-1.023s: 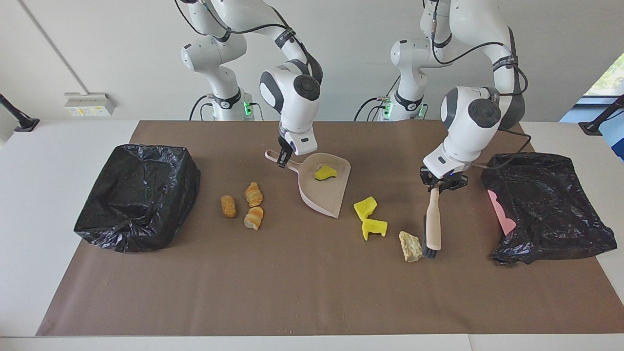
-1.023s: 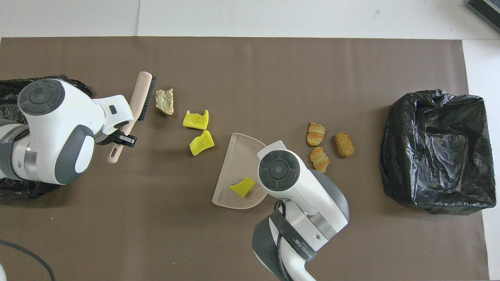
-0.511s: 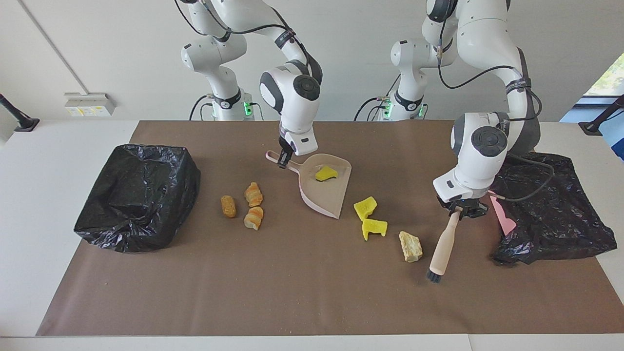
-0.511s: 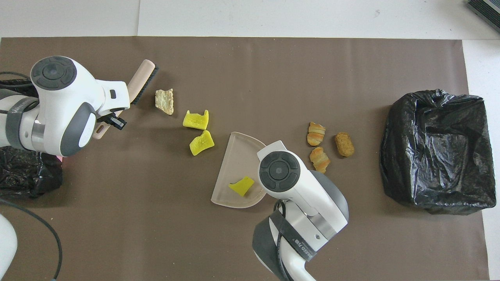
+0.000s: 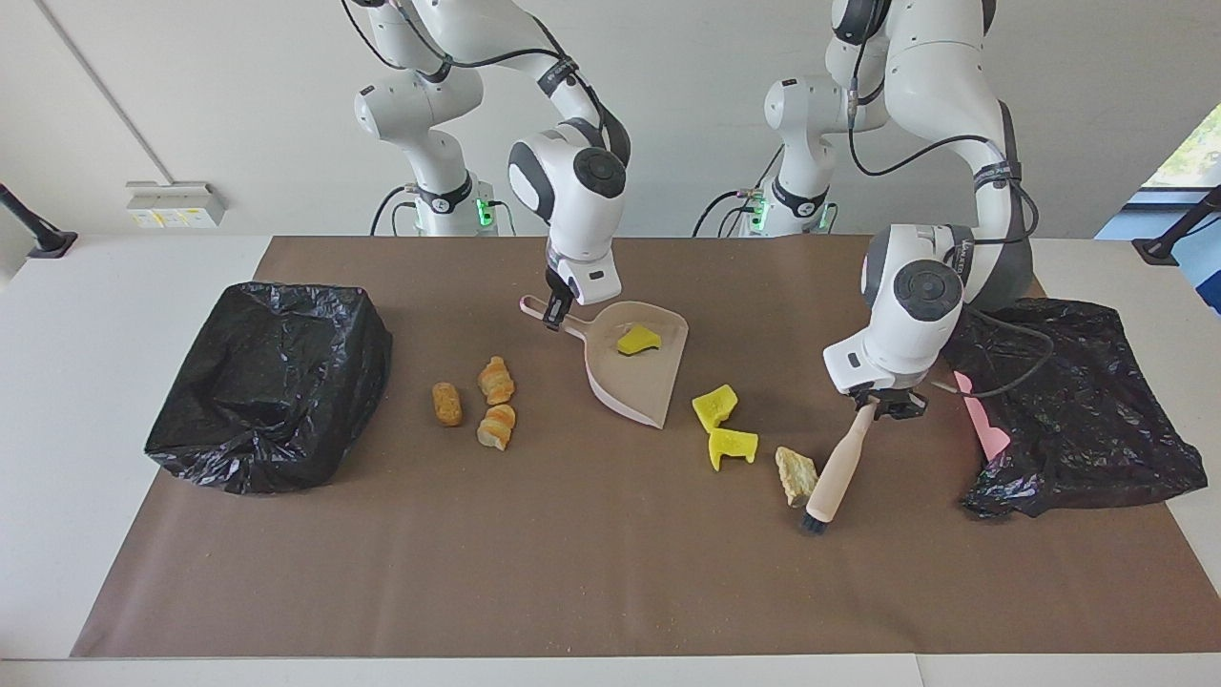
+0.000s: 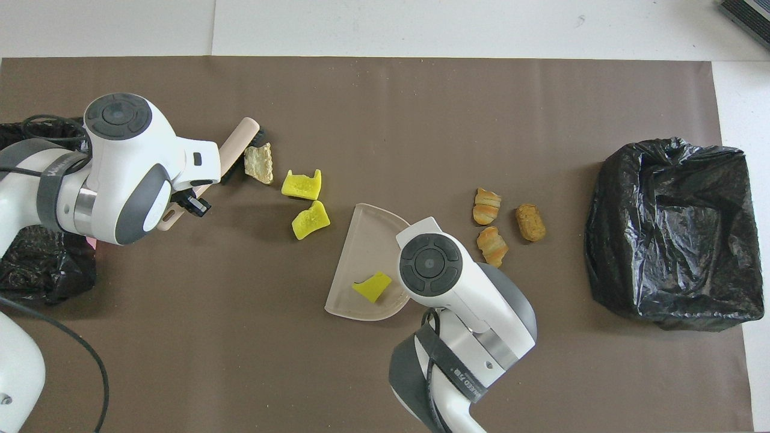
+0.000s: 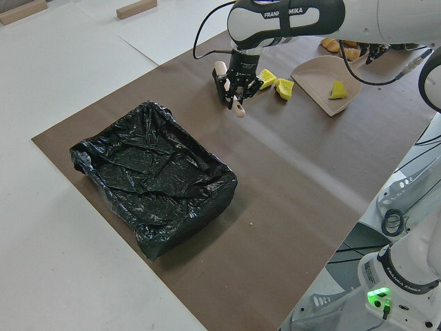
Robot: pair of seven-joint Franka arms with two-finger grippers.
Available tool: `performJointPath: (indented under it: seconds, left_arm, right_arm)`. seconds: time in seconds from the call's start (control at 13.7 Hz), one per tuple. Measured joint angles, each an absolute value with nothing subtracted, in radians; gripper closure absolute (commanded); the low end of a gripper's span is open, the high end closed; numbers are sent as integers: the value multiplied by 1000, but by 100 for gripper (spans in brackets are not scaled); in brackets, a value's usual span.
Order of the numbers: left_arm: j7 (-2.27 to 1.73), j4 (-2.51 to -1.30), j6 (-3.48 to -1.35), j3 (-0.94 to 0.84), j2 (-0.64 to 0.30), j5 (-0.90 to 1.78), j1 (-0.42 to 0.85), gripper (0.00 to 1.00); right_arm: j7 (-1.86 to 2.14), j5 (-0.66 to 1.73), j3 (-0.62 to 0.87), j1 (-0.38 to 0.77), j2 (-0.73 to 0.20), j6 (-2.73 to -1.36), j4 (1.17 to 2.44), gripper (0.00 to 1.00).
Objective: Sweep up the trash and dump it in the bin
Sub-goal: 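Sweep the pale piece and remaining sponges into the dustpan with the brush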
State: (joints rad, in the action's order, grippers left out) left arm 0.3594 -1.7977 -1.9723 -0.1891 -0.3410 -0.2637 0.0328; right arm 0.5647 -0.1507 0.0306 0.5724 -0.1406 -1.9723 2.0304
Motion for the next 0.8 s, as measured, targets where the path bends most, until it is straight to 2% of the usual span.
performJointPath:
  seconds: [0.29,0.8]
  left_arm:
    - [376,-1852,-1946,-195,-306,-233,92,100]
    - [302,-2066,-1926,-195,-156,-37,249,100]
  right_arm:
    - [565,-151,31,572,-141,-1972,2031,100]
    - [564,-151,31,572,-141,-1972,2031,100]
